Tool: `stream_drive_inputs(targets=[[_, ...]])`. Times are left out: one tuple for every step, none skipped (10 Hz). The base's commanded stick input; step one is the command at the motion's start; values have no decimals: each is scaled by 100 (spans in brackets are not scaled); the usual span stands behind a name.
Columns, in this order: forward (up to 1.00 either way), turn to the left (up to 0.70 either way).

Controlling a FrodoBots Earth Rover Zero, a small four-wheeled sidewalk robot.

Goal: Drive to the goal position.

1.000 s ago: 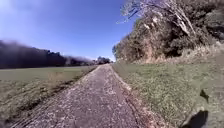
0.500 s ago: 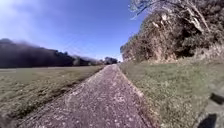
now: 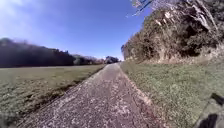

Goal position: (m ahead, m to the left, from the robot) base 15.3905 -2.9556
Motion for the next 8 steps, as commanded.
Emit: stream_drive_inputs(targets=[[70, 0], [70, 0], [70, 0], [70, 0], [70, 0], [70, 0], [70, 0], [70, 0]])
